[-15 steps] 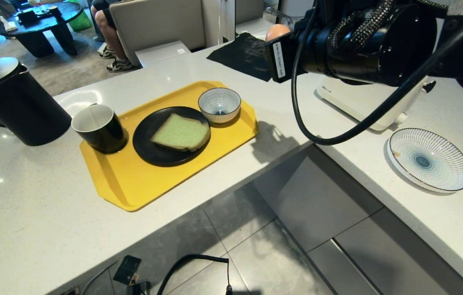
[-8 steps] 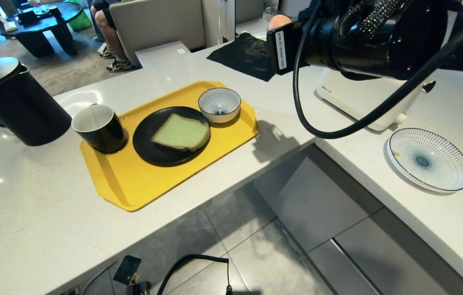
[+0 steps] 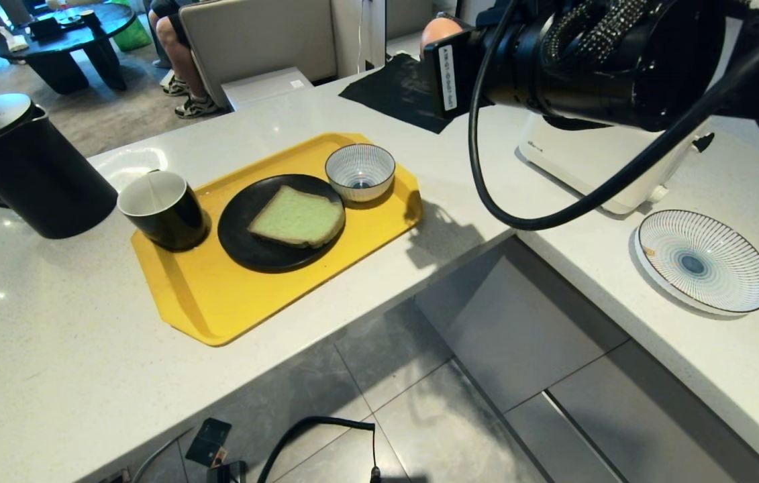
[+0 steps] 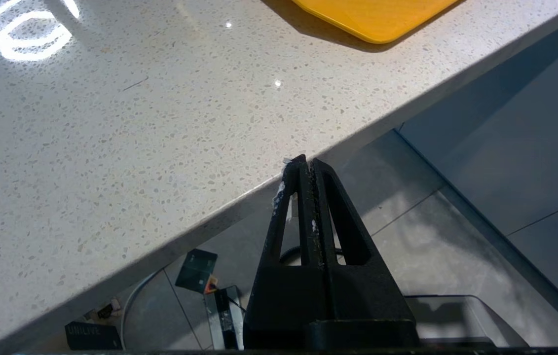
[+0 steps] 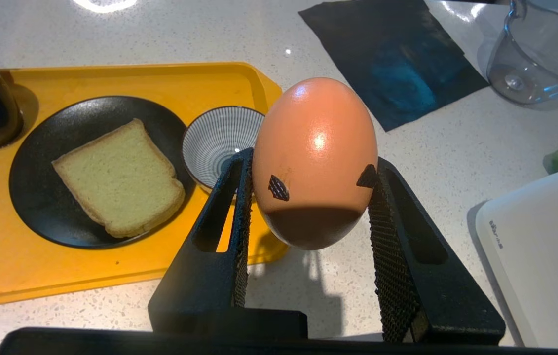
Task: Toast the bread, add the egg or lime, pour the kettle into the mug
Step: Put the egg in the bowl
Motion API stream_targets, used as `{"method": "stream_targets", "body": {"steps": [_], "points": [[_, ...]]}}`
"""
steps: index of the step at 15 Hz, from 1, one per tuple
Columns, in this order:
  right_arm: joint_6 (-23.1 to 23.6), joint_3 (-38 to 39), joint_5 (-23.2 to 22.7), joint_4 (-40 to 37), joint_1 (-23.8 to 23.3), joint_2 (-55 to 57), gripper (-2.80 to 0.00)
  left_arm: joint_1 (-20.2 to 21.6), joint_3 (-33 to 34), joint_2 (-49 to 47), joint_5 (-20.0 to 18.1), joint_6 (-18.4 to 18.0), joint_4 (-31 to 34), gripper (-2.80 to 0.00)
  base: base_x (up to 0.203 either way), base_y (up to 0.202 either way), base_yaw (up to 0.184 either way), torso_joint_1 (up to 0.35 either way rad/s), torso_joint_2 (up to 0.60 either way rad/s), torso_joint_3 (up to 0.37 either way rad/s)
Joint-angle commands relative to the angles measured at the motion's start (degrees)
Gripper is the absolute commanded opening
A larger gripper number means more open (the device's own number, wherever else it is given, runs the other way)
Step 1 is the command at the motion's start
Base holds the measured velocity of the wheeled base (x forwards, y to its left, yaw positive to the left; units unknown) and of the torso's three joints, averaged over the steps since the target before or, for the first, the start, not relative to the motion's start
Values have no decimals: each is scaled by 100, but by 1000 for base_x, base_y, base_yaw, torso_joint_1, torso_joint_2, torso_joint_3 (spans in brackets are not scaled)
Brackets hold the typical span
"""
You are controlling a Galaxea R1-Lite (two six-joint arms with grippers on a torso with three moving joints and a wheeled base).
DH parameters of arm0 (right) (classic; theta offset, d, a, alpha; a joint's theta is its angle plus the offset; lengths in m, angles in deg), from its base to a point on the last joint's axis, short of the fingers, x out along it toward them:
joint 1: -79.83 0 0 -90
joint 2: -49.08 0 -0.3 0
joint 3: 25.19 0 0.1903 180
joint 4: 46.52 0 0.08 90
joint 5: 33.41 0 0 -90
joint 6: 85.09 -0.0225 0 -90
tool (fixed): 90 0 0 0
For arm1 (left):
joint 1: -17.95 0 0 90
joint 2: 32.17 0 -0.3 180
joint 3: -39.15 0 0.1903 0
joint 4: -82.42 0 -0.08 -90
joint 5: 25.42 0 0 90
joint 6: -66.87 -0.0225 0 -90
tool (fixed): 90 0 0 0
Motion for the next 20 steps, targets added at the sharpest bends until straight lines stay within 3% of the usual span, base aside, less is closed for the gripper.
{"method": "stream_targets", "body": {"steps": [1,14,20], "points": [[23,0,6,3,38,54,-280,1,79,0,-14,-28,-3,-280,0,0,0,0,0,0],[187,-65,-19,16,371,322,-280,1,79,0,13,69,-3,-280,0,0,0,0,0,-25],[287,-88,242,686,319,485,-280,4,79,0,13,78,-3,-280,0,0,0,5,2,-193]]}}
